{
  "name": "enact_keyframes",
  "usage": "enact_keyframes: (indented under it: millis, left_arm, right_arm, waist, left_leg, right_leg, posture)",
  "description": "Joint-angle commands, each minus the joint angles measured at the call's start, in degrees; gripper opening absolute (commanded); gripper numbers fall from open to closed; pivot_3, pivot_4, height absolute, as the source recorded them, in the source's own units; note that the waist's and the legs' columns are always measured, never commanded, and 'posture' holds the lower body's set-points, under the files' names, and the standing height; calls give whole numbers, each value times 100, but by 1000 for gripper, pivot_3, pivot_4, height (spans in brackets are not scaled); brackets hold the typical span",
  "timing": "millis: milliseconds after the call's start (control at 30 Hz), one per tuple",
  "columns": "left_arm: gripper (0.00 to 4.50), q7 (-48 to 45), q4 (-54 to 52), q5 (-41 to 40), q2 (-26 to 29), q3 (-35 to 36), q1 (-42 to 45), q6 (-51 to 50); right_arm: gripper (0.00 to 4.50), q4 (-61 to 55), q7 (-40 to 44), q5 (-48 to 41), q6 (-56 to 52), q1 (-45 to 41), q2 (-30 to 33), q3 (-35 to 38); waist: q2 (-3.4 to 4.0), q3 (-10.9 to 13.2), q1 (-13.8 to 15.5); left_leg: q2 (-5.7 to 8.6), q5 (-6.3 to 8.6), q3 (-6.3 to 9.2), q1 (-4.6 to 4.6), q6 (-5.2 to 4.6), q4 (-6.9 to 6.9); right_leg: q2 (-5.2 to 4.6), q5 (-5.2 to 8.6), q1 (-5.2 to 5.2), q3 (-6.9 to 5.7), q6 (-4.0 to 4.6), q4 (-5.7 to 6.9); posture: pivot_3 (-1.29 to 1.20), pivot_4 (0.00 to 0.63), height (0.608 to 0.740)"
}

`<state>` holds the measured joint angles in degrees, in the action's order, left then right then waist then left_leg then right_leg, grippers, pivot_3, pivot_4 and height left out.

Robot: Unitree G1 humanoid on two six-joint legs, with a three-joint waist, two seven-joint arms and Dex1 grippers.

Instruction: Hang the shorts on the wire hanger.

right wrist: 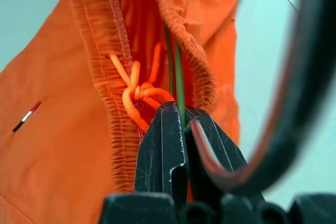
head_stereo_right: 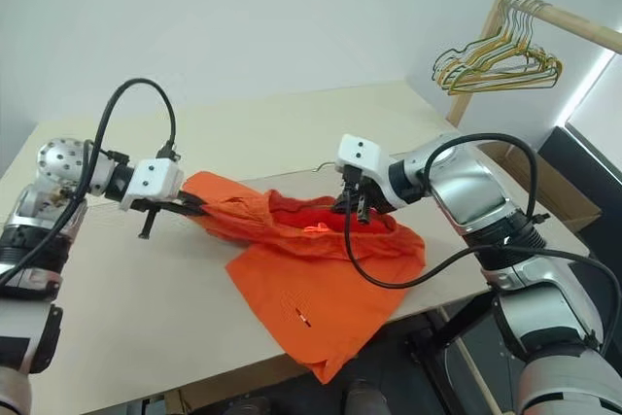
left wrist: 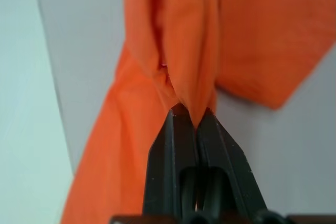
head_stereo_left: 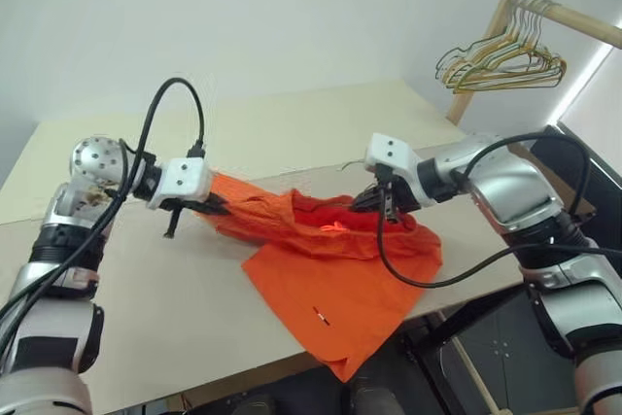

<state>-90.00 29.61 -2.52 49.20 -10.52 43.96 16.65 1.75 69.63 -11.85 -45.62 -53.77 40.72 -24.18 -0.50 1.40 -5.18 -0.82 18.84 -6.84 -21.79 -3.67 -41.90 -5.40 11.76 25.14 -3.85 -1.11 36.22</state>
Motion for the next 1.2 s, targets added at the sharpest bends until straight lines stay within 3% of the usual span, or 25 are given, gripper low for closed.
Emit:
enact_keyframes:
  millis: [33,267,367,567,700,767,833,1000,1200]
  left_arm:
    - [21,293,-40,325,129,-53,17,300]
    - [21,268,-312,202,9,-72,-153,126]
    - [549,232,-449,78,-65,-42,-138,-100]
    - [2392,68,-662,-311,-13,144,-114,-473]
    - [3549,-250,-1097,-1166,463,140,-130,-872]
    - [3549,-250,-1203,-1639,726,-6,-22,-1028]
    - [3549,-250,-1176,-1777,642,65,140,-1176]
    - [3549,118,-1179,-913,-177,-356,374,-944]
    - [3549,479,-345,-71,-943,-756,784,-435]
  right_arm:
    - [0,-72,17,-26,64,-263,34,299]
    - [0,-37,65,-93,46,-346,34,385]
    - [0,-82,83,-135,50,-333,30,403]
    - [0,-126,102,-141,56,-320,31,398]
    - [0,-116,103,-105,101,-316,27,383]
    - [0,-104,121,-87,133,-326,27,368]
    - [0,-94,142,-75,159,-344,24,357]
    - [0,-24,240,-77,166,-576,-27,345]
    - [0,-43,384,-113,62,-853,-10,350]
  waist:
    - [0,0,1]
    - [1,0,-37]
    - [1,0,-33]
    - [1,0,-41]
    - [1,0,-43]
    - [2,0,-43]
    - [2,0,-26]
    - [2,0,98]
    - [2,0,59]
  left_leg:
    - [1,0,0,0,0,-1]
    - [0,0,-1,0,1,1]
    - [0,0,0,-1,0,0]
    - [-1,0,-1,2,1,0]
    - [-3,0,0,-1,1,0]
    - [-4,0,2,1,1,2]
    - [-6,0,2,3,1,2]
    - [3,0,0,13,0,-11]
    - [8,0,-6,10,0,-10]
  right_leg:
    - [0,0,-1,-1,0,0]
    - [0,0,0,0,0,0]
    - [0,0,-1,-1,0,1]
    - [0,0,-1,0,0,1]
    - [0,0,2,1,0,1]
    - [0,0,2,2,0,-1]
    - [-1,0,1,5,0,1]
    - [-8,0,-14,5,-2,-4]
    - [6,-2,-10,6,1,1]
  posture:
    - [-64,0,740]
    - [-68,0,740]
    - [-65,0,740]
    - [-64,0,740]
    - [-59,0,740]
    - [-58,0,740]
    - [-56,0,740]
    - [-73,0,740]
    - [-109,0,740]
